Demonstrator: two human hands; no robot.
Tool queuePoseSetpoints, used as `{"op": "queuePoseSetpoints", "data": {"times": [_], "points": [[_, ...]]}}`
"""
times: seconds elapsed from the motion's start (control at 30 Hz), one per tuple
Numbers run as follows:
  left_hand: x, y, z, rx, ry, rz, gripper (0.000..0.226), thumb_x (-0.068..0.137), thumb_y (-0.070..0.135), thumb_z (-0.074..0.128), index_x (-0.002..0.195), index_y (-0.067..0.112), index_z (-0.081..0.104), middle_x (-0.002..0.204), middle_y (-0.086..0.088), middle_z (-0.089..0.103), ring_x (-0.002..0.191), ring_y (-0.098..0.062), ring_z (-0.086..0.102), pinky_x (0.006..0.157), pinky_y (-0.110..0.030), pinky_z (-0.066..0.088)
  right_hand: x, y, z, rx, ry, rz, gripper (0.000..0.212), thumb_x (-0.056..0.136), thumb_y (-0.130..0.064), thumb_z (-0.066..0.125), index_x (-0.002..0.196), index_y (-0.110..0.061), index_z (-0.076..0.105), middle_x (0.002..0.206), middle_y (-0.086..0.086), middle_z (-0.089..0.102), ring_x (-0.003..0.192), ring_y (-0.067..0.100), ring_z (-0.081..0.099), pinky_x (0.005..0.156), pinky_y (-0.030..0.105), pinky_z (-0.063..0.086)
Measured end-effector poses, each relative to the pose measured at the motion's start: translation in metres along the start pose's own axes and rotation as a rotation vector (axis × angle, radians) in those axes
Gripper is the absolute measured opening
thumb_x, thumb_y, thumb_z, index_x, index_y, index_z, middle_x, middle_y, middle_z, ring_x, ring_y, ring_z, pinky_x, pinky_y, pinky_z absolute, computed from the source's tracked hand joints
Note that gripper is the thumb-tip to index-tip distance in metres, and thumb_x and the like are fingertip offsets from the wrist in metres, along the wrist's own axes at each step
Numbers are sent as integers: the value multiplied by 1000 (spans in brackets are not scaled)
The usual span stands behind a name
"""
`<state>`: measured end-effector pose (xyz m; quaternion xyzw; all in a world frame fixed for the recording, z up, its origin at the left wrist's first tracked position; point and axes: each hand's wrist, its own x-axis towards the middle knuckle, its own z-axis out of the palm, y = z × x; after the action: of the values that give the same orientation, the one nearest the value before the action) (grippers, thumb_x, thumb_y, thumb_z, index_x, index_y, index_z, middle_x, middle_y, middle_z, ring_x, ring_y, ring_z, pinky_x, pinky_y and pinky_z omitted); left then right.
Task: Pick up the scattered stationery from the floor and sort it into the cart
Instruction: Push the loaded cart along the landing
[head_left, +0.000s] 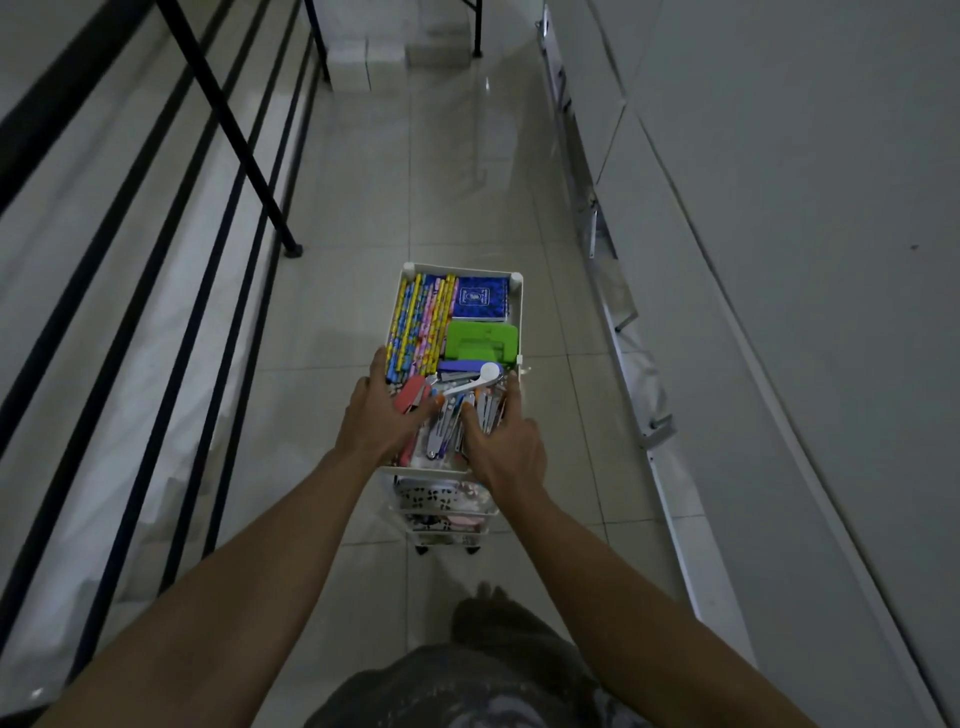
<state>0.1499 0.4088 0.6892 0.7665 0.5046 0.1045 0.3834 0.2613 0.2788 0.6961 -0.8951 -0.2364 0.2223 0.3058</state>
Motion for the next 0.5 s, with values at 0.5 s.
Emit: {"op": "queuePoseSetpoints", "data": {"times": [0.5], "points": [[149, 20, -30, 43, -30, 87, 115, 68, 64, 73, 153, 28, 4, 146, -15, 37, 131, -32, 41, 103, -43, 38, 114, -76, 24, 59, 52, 76, 73, 87, -67, 41, 148, -50, 4, 102, 14, 55, 91, 32, 60, 83, 38, 46]]}}
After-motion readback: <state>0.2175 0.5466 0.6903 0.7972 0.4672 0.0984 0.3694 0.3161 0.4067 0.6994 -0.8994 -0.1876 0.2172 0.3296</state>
